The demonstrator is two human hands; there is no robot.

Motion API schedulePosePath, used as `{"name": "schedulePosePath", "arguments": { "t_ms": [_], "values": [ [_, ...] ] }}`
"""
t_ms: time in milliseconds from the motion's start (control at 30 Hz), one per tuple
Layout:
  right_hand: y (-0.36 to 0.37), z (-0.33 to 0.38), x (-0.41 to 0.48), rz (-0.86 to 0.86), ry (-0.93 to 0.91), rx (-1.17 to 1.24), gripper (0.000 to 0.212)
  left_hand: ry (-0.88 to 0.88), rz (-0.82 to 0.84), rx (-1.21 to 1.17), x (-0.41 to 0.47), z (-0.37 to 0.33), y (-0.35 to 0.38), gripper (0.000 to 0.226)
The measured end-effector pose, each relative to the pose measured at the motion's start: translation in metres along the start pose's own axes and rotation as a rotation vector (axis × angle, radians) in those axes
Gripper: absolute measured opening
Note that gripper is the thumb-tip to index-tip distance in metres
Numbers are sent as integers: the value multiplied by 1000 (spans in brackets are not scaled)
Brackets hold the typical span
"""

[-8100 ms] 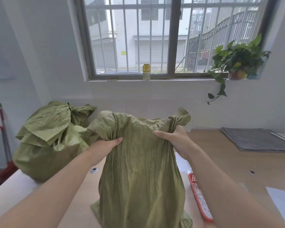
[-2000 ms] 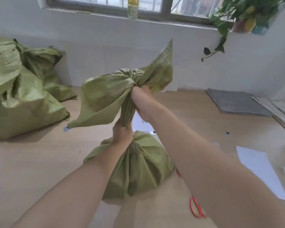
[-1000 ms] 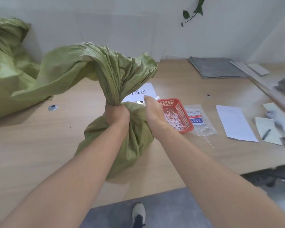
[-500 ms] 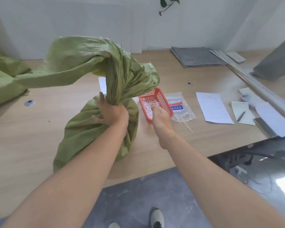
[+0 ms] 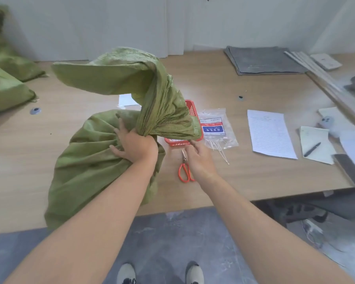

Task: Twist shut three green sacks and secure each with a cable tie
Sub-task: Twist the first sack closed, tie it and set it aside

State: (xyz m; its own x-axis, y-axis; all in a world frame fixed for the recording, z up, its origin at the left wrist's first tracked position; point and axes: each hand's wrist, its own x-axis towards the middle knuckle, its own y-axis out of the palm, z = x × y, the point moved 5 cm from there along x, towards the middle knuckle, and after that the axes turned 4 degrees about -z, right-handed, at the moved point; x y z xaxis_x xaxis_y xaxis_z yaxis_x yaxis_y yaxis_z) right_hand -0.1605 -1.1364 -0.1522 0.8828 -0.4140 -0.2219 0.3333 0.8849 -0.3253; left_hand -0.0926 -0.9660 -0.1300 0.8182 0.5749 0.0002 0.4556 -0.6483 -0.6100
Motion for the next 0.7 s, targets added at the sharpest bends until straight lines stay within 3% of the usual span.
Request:
{"name": "schedulePosePath", "arguments": {
  "t_ms": [133,267,400,600,700],
  "values": [
    [-20,-51,18,21,134,-22,20,-19,-10,23,-22,-2,23,31],
    [-41,-83,35,40,214,-109,52,11,-11,77,-32,0,50,22],
    [-61,-107,55,28,274,-178,53,25,-18,138,-38,0,72,17],
    [-63,-147,89,-5,322,-193,16,75,9,236,-50,-6,102,21],
    [-68,-151,102,17,262,-308,39,100,17,256,-60,-7,118,20]
  ]
}}
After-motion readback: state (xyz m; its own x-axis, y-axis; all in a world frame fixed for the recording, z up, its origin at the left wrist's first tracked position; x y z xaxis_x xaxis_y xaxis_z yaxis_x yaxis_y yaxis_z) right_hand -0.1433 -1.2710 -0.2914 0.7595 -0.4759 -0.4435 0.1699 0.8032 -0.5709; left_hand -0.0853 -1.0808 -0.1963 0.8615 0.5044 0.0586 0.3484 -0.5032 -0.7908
